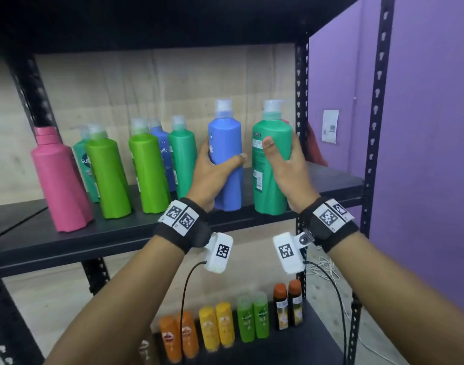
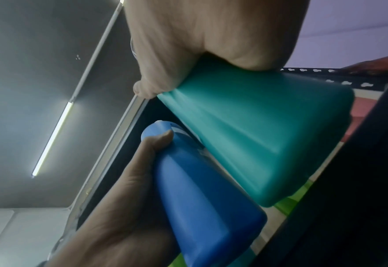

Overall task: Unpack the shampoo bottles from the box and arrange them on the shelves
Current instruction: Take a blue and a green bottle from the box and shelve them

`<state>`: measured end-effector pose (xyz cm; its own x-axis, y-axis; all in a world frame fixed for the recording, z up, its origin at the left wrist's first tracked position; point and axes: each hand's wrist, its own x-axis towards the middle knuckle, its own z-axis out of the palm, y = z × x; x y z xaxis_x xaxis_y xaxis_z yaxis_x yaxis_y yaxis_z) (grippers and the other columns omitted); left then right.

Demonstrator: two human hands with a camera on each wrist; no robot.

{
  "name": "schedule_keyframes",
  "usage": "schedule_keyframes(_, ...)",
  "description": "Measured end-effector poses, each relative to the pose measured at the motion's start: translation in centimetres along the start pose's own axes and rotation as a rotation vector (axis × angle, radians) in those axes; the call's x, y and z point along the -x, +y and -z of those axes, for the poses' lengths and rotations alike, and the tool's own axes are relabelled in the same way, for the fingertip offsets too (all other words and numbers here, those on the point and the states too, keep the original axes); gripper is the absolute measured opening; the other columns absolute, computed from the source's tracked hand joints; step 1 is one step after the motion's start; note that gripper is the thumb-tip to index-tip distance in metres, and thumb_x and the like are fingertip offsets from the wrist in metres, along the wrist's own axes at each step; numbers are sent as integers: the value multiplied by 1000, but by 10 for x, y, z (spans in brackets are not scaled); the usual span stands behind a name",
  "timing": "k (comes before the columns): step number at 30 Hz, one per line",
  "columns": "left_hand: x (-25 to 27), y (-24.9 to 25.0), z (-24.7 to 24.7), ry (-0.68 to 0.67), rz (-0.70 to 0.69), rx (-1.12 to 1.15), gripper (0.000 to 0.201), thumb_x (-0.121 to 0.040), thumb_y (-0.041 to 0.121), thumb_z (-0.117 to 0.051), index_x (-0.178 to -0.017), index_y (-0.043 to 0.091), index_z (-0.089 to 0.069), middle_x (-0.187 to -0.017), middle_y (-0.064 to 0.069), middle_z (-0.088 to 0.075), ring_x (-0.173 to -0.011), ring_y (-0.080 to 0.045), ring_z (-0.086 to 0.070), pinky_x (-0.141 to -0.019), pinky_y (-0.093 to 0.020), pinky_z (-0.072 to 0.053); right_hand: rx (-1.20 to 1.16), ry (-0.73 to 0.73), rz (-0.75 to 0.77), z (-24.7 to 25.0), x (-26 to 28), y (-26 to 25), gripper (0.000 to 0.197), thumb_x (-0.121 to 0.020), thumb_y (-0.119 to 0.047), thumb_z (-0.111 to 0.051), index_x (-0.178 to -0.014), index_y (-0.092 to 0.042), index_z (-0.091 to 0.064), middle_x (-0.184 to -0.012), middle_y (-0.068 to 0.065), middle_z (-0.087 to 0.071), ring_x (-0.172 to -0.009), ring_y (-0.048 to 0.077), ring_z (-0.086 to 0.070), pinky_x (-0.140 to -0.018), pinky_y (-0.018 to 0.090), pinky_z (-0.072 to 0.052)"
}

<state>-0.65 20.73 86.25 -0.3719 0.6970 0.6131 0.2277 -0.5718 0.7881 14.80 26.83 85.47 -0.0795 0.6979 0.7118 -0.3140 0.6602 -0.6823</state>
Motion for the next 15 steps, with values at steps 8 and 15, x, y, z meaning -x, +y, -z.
schedule_keyframes(8, -26, -34, 9, 41, 23, -63, 45, -82, 24, -84, -119, 24, -57, -101, -1, -71, -81, -11, -71, -74, -32, -61, 90, -116, -54, -14, -35, 30, 72, -84, -71, -66, -142, -34, -47, -129, -7, -68, -114, 12, -68, -103, 47, -53)
schedule_keyframes(15, -54, -48, 10, -36, 61, -236, 89, -76, 47, -81, -147, 21, -36, -130, -2, -61, -114, -21, -66, -102, -48, -55, 289, -152, 4, -19, -60, 61, 66, -98, -60, -53, -151, -25, -34, -137, -8, -58, -116, -6, -59, -98, 21, -47)
